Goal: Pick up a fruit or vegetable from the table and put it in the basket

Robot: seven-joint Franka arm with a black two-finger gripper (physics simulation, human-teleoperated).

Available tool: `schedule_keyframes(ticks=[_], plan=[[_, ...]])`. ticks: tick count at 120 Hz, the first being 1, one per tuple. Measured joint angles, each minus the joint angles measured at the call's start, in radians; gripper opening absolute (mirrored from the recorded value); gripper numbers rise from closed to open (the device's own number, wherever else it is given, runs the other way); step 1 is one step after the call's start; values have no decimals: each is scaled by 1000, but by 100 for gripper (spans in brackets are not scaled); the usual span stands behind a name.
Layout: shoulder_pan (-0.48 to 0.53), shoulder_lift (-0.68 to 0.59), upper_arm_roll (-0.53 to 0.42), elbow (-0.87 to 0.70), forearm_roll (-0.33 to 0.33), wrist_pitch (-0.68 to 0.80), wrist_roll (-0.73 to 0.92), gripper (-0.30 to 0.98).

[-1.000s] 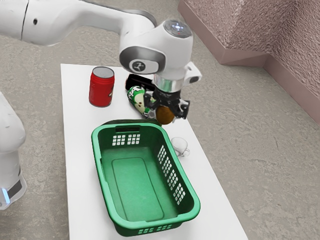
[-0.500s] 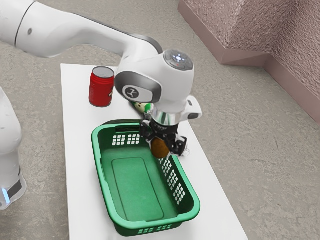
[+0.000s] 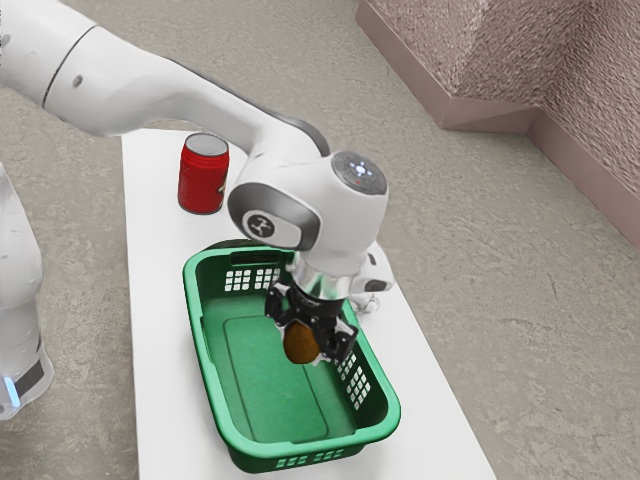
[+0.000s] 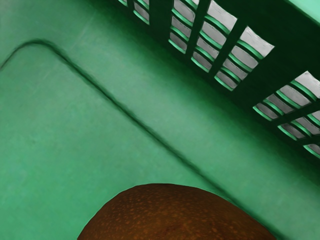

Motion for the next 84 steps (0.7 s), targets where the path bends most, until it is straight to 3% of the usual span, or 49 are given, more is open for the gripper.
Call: schedule_keyframes(ticks=[25, 49, 66, 72, 76, 84], plan=[[4, 24, -1, -40, -5, 66, 5, 17], [2, 33, -1, -21, -9, 79, 18, 51], [-16, 41, -6, 230, -11, -113, 14, 61], [-29, -11, -2, 253, -10, -194, 13, 63], [-114, -64, 65, 249, -7, -238, 12, 64], [-418, -123, 369, 235, -5, -306, 11, 65]])
